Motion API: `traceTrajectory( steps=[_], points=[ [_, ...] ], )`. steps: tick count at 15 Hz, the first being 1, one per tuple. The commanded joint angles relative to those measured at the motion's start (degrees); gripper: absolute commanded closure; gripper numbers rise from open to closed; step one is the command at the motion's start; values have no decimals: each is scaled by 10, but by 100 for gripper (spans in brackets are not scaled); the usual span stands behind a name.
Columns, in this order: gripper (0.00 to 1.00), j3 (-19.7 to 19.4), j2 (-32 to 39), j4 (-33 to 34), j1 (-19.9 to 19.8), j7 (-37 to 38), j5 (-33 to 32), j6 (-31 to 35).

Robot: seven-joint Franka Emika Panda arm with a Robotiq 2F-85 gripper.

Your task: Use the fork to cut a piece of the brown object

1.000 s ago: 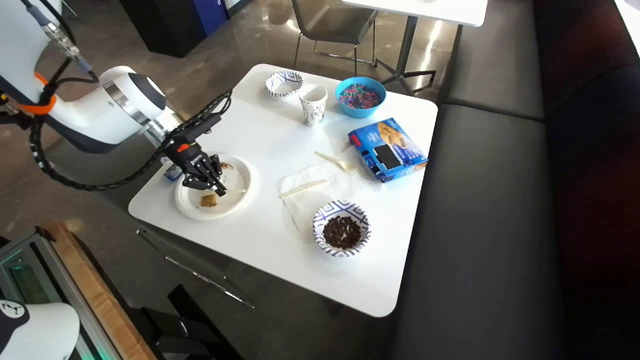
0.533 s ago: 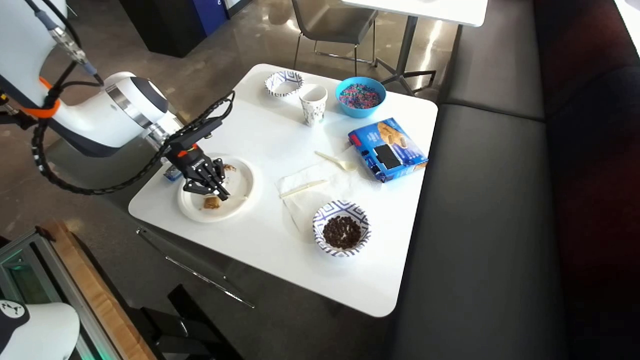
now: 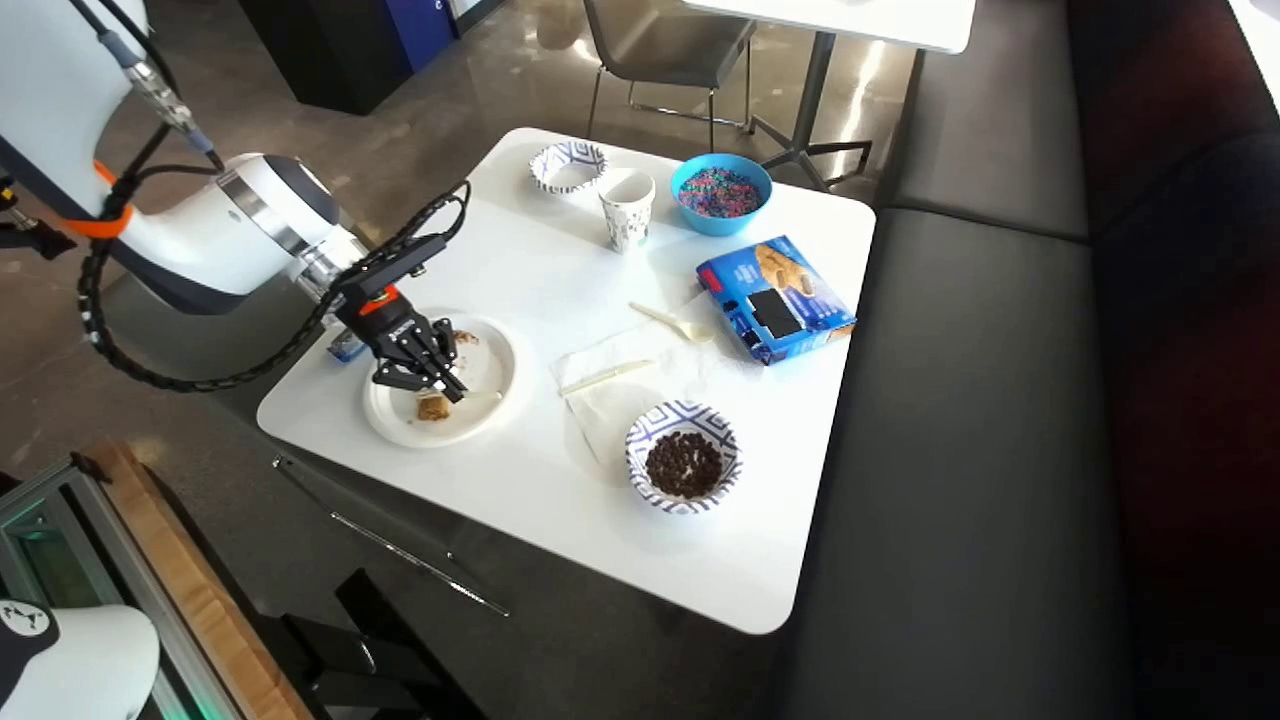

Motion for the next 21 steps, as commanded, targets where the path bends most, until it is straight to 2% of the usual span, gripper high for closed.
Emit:
traceTrajectory(
  steps=[1, 8, 14, 21],
  points=[
    [98, 4, 38, 26, 0, 20, -19, -14],
    [98, 6, 51, 35, 2, 23, -32, -31],
    [98, 17, 53, 46, 16, 27, -26, -83],
    [98, 22, 90, 80, 19, 18, -26, -115]
  ],
)
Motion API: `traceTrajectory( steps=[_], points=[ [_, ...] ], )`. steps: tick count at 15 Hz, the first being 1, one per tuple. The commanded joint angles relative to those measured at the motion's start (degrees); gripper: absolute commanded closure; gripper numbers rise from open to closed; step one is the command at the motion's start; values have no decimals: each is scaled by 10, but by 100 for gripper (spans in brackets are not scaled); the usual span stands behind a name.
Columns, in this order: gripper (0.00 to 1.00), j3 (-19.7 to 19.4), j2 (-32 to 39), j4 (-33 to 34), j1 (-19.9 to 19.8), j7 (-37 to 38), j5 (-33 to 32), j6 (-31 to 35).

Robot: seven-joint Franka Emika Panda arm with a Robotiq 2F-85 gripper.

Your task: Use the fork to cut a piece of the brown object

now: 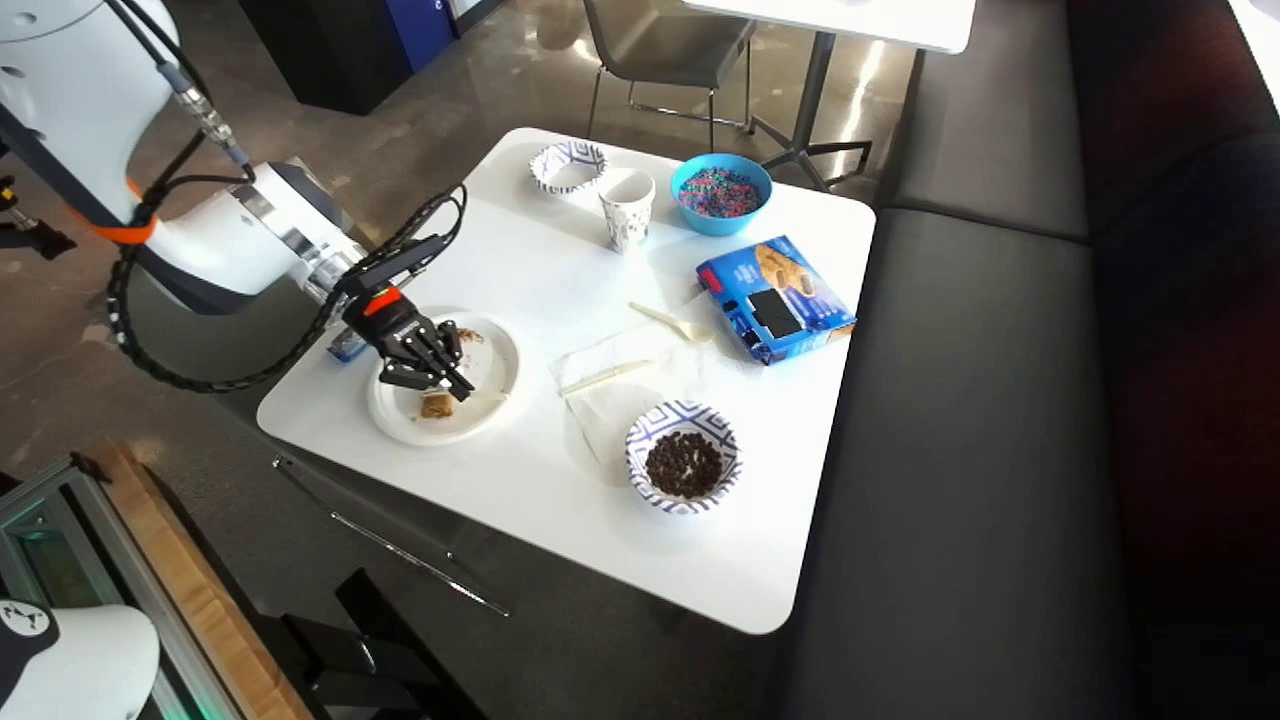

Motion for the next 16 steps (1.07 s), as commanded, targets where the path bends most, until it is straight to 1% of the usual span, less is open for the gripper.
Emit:
traceTrajectory(
  steps=[1, 6, 12, 13, 14, 15, 16],
  points=[
    [98, 7, 37, 33, 7, 5, -8, -27],
    [98, 18, 51, 48, 11, 0, -17, -39],
    [98, 23, 59, 54, 8, -4, -27, -26],
    [98, 24, 56, 51, 4, -2, -29, -18],
    [98, 24, 30, 37, 3, -11, -19, -39],
    [94, 24, 29, 36, 3, -11, -19, -40],
    [94, 24, 28, 37, 3, -11, -19, -40]
  ],
)
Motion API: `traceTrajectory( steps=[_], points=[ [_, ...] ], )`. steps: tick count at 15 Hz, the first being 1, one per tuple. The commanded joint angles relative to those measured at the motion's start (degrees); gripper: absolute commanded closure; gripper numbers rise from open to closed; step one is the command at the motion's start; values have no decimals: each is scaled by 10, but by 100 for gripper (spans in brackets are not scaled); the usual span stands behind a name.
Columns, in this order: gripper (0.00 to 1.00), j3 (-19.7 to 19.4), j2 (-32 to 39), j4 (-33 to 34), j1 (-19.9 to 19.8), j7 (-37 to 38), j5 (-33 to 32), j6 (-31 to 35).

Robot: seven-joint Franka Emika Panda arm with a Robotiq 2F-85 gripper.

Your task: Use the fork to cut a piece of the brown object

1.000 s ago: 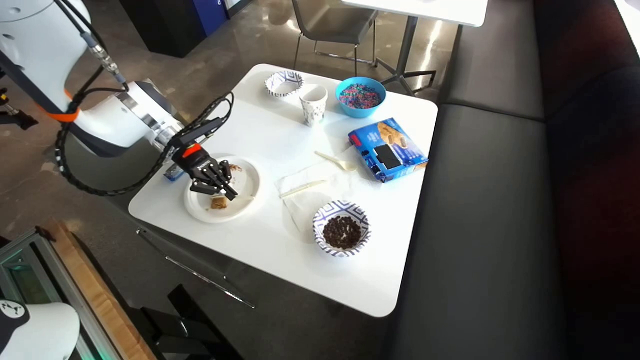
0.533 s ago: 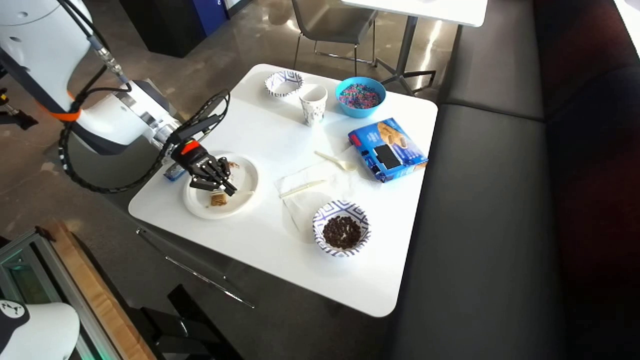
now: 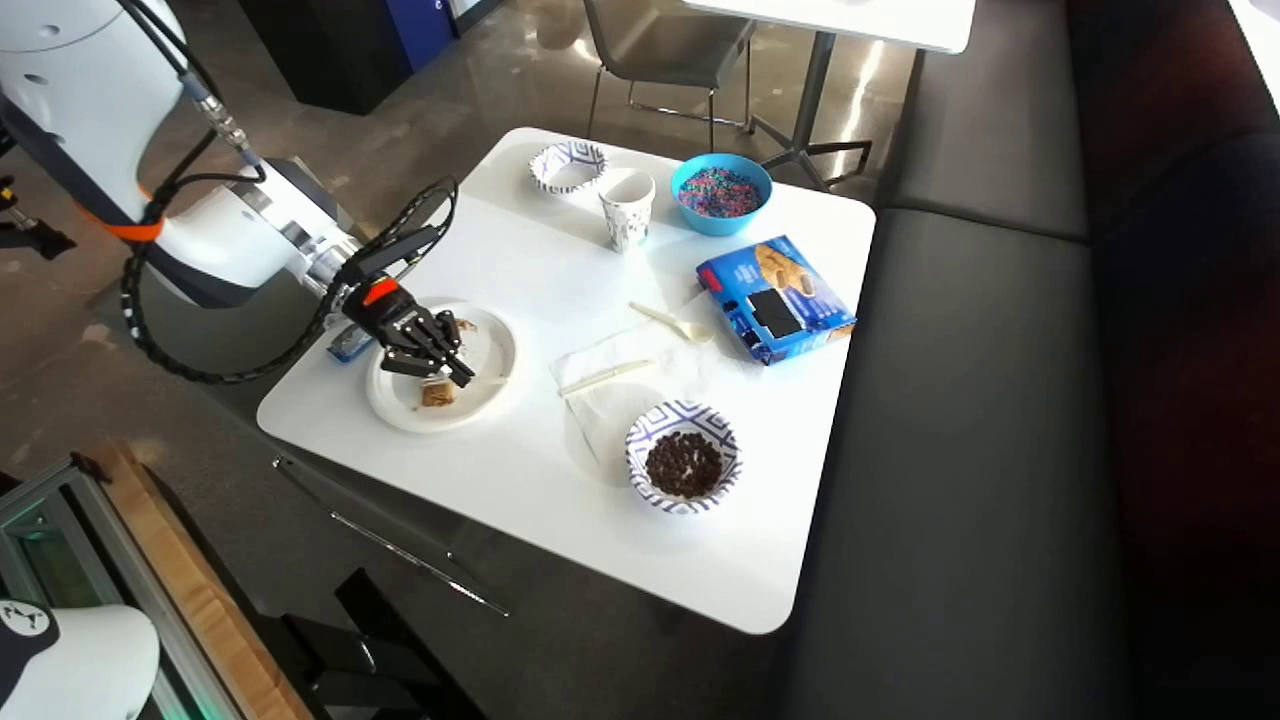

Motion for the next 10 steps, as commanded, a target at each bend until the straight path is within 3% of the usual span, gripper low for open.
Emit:
traceTrajectory(
  steps=[1, 3, 4, 10],
  points=[
    [94, 6, 2, 2, -5, 0, -2, -5],
    [94, 6, 2, 2, -5, 0, -2, -5],
    [98, 6, 2, 2, -6, 0, -2, -5],
    [98, 2, 18, 22, 11, 12, -9, -23]
  ],
)
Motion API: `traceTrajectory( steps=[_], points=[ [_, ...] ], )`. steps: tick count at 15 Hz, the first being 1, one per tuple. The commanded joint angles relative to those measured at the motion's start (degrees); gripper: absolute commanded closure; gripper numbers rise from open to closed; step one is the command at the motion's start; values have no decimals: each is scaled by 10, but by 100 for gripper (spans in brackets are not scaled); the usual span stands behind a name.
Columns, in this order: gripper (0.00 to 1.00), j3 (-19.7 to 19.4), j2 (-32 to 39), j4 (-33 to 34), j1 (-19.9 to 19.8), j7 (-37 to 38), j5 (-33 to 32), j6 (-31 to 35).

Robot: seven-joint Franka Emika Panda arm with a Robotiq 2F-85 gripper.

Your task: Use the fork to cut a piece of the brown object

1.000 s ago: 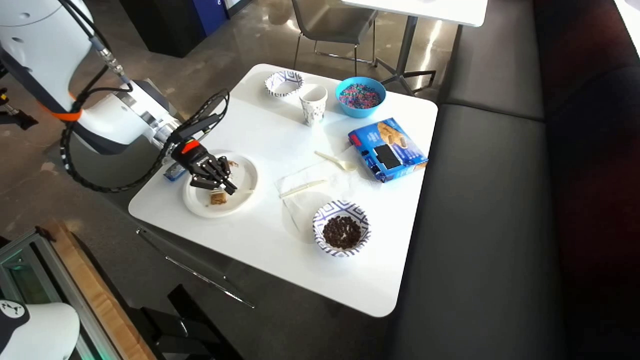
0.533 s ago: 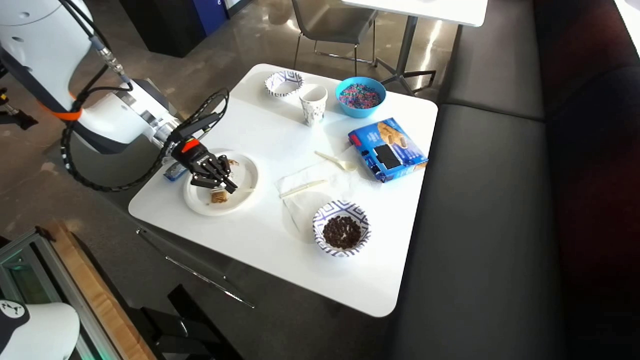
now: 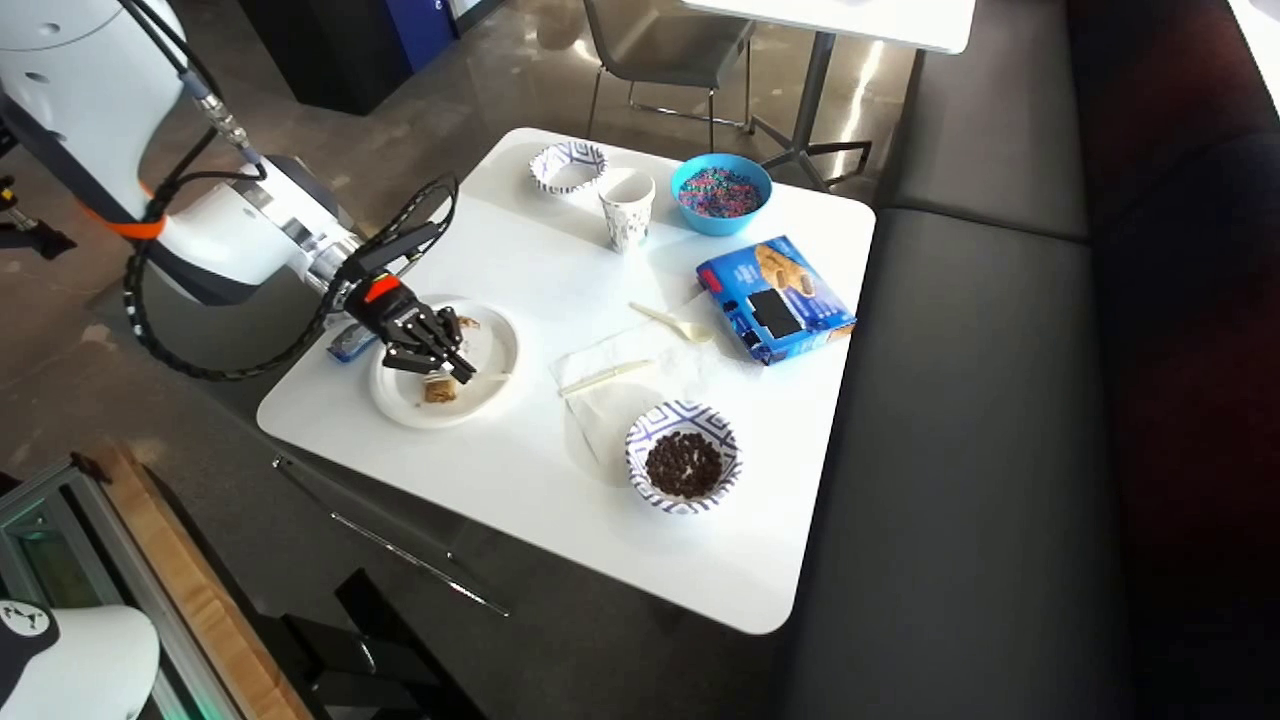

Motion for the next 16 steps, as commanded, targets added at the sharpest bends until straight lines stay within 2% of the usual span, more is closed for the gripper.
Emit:
traceTrajectory(
  steps=[1, 16],
  points=[
    [98, 1, 20, 18, 11, 14, -11, -21],
    [98, 3, 81, 64, 27, 16, -24, -68]
  ],
)
